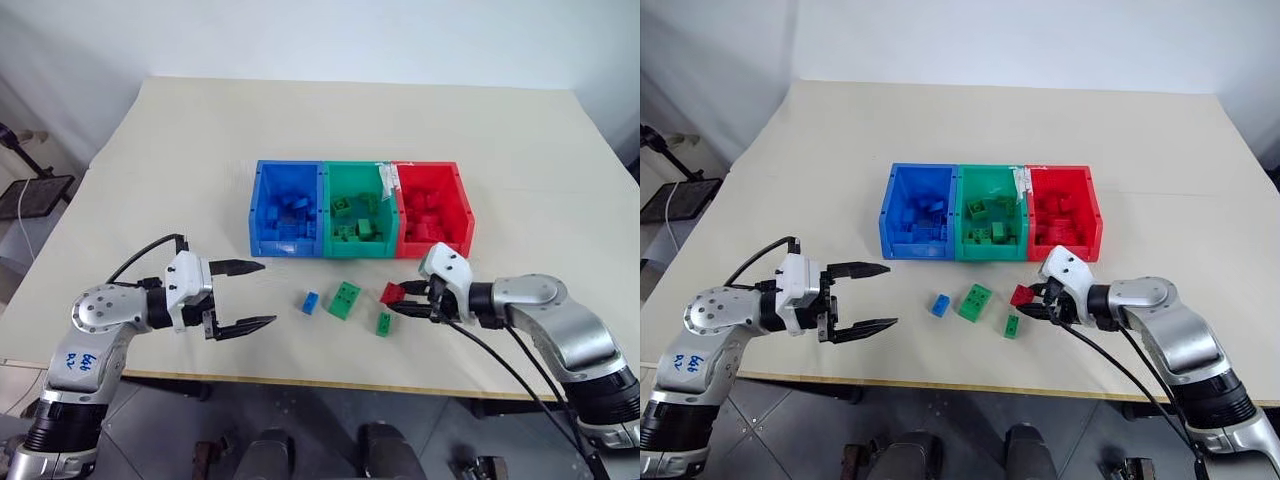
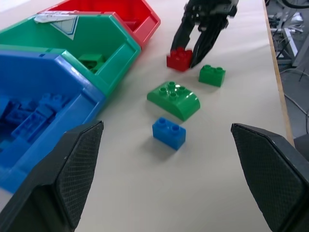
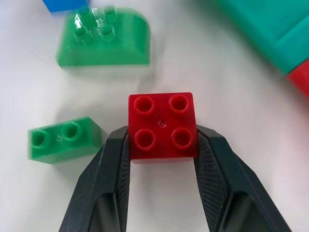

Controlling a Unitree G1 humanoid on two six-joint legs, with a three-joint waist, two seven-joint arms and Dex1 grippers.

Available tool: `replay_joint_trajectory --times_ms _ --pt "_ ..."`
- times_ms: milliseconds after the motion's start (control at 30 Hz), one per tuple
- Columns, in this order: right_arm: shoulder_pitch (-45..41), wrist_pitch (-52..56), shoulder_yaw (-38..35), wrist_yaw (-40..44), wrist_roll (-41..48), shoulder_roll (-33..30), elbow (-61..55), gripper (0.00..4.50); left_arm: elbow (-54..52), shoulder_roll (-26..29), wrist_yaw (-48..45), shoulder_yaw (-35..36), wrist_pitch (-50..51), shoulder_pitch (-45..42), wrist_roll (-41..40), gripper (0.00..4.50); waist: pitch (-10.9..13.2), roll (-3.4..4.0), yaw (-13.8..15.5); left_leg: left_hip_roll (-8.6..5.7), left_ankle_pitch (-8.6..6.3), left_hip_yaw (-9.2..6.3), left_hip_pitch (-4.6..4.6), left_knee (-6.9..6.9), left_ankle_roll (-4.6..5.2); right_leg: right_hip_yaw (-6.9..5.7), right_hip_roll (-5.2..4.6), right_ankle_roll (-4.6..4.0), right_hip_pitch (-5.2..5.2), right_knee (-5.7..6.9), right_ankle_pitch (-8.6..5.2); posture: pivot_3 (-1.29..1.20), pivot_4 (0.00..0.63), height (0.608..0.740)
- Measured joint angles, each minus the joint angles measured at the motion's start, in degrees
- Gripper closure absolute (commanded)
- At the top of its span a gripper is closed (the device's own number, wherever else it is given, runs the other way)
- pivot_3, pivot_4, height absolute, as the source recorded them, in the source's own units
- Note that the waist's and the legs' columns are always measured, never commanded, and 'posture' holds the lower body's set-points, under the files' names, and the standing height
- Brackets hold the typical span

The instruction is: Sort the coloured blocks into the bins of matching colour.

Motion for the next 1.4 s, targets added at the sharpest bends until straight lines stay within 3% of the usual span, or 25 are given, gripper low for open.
replay_joint_trajectory --times_ms 200,400,433,667,900,1000,1133,1300,1400 --pt "-10.8 3.1 -11.2 -6.3 4.5 0.7 4.7 3.04 0.1 -2.4 4.2 0.8 1.3 -2.2 -0.7 0.00 0.0 0.00 0.0 0.02 0.02 0.00 0.03 0.01 -0.01 -0.02 0.00 0.01 0.01 0.02 0.01 0.00 0.150 0.740" --pt "-16.9 -4.3 -10.5 -11.2 -2.3 1.7 20.7 3.04 0.1 -2.6 5.9 1.3 2.2 -2.3 -1.1 0.00 0.0 0.00 -0.1 -0.03 0.02 0.03 0.01 -0.06 -0.01 -0.06 -0.06 0.01 -0.03 0.02 0.01 0.00 0.150 0.740" --pt "-17.5 -4.9 -10.3 -11.5 -2.8 2.4 22.3 2.30 0.1 -2.6 6.0 1.3 2.3 -2.3 -1.1 0.00 0.0 0.00 -0.2 -0.04 0.02 0.04 0.00 -0.06 -0.01 -0.07 -0.08 0.01 -0.04 0.01 0.01 0.00 0.150 0.740" --pt "-14.9 -6.5 -11.0 -10.5 -2.5 2.2 21.3 0.02 0.5 -3.0 5.2 0.0 2.5 -4.3 -1.2 0.00 0.0 0.01 -0.2 -0.05 0.02 -0.04 -0.01 -0.02 0.00 -0.46 -0.18 0.02 0.01 0.02 0.01 0.00 0.150 0.740" --pt "9.4 -6.1 -24.9 -4.8 4.9 -2.1 3.0 0.02 6.6 -4.1 1.5 -3.6 1.7 -8.8 -0.7 0.00 0.0 0.02 1.1 -0.21 0.03 -0.26 -0.20 0.01 0.05 -1.15 -0.40 0.08 0.16 0.02 0.04 0.00 0.150 0.740" --pt "25.8 -8.5 -33.3 0.2 6.4 -3.5 -5.7 0.02 9.8 -4.6 -1.5 -6.5 -0.6 -12.6 0.7 0.00 0.0 0.02 1.7 -0.38 0.04 -0.26 -0.16 0.01 0.07 -1.25 -0.32 0.08 0.30 -0.34 0.04 0.00 0.150 0.740" --pt "39.7 -15.7 -36.0 6.4 4.0 -3.5 -8.4 0.02 13.4 -4.7 -5.2 -8.6 -3.9 -14.4 2.5 0.00 0.0 0.02 1.1 -0.34 0.08 -0.09 0.20 -0.02 0.16 -1.21 -0.27 0.08 0.67 -0.57 0.04 0.00 0.150 0.740" --pt "37.5 -17.9 -31.7 7.2 3.4 -3.9 -10.6 0.02 13.5 -5.1 -8.6 -9.1 -5.4 -14.8 2.2 0.00 0.0 0.01 -0.5 -0.17 0.14 -0.09 0.67 -0.12 0.24 -1.17 -0.28 0.02 1.08 -0.60 0.08 0.00 0.150 0.740" --pt "26.7 -13.5 -18.8 5.2 2.0 -5.3 -13.1 0.02 12.6 -3.0 -10.5 -8.8 -5.1 -13.1 1.8 0.00 0.1 0.08 -1.4 -0.04 0.15 -0.15 0.77 -0.23 0.20 -1.16 -0.31 0.02 1.08 -0.58 0.08 0.00 0.150 0.740"
